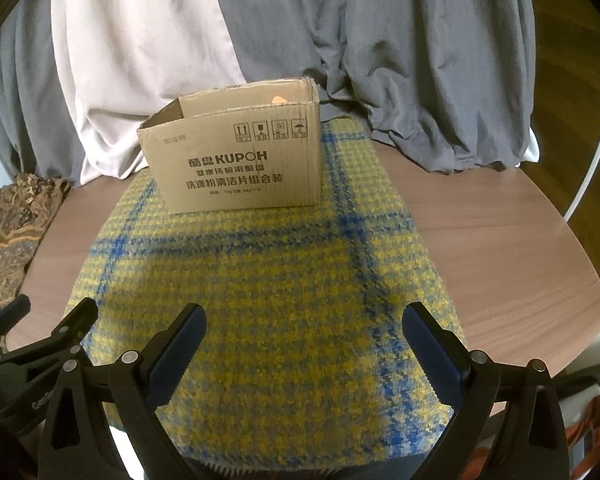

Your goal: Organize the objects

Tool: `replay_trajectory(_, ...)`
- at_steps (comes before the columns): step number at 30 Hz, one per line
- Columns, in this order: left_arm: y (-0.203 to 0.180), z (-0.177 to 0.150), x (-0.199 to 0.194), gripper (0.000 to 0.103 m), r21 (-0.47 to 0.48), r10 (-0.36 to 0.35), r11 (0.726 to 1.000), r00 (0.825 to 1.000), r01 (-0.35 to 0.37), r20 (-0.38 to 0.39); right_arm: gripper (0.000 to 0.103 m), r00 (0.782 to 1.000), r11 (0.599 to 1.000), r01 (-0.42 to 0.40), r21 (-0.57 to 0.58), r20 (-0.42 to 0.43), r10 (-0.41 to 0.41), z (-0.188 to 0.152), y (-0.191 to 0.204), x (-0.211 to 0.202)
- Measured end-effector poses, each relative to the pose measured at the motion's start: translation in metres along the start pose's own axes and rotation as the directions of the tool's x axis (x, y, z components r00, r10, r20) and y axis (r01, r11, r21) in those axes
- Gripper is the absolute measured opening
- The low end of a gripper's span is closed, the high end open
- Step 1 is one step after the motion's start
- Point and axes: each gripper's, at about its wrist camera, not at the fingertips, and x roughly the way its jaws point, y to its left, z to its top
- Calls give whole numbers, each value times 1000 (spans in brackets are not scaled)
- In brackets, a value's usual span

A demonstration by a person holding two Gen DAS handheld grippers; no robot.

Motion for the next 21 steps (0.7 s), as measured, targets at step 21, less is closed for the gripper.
replay_trajectory(21,-7,2,3,102,23,-14,1000,1000,14,-5,99,1000,1000,5,5,-13,-5,2,-5,6)
